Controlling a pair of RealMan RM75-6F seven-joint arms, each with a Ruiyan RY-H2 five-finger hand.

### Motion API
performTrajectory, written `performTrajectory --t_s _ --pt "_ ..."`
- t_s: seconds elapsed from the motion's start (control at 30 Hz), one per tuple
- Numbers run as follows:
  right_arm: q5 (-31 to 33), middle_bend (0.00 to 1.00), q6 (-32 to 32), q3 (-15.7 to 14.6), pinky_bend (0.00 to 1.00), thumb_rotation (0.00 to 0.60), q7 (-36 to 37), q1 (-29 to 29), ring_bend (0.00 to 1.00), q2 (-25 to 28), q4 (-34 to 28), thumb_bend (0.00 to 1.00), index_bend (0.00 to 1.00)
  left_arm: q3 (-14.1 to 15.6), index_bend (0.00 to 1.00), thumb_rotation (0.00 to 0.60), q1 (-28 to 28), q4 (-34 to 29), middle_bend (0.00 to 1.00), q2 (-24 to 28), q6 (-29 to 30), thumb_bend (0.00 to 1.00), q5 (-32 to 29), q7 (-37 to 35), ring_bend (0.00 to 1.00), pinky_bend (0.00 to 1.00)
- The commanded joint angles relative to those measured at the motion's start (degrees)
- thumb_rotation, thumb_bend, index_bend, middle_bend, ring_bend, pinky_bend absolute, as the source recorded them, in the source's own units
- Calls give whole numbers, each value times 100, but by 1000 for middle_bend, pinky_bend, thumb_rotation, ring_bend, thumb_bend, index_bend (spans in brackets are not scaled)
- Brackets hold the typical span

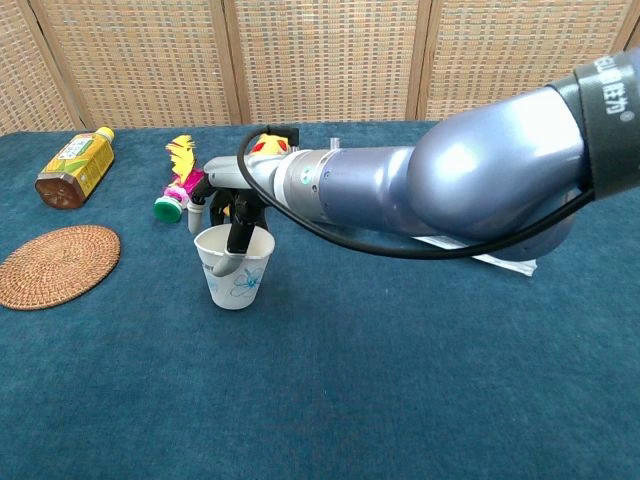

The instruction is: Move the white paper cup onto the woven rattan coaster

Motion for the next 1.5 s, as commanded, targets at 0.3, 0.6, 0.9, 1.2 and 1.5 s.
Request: performTrajectory --t_s 0.3,0.6,0.9,1.2,1.5 --pt "-33 0 523 -69 36 600 -258 -33 0 600 -1037 0 0 23 0 600 -41 60 0 43 -147 0 63 -191 0 0" --pt "-601 0 1694 -812 35 600 -1213 -726 0 2425 -3195 0 0 90 0 600 -30 -65 0 -27 -54 0 205 51 0 0" --pt "-3678 1 3406 -2176 24 600 -537 -2394 0 4105 -3043 0 20 81 0 600 -189 -22 0 -311 2 0 678 192 0 0" --pt "-4107 0 4834 -2635 0 600 1237 -4182 0 4025 -1839 0 15 -260 0 600 -1190 688 0 -1137 -485 0 1623 160 0 0" --pt "-3722 0 5081 -2612 0 600 1625 -5021 0 3918 -2200 0 6 -455 0 600 -2151 1079 0 -1814 -1190 0 2084 298 0 0"
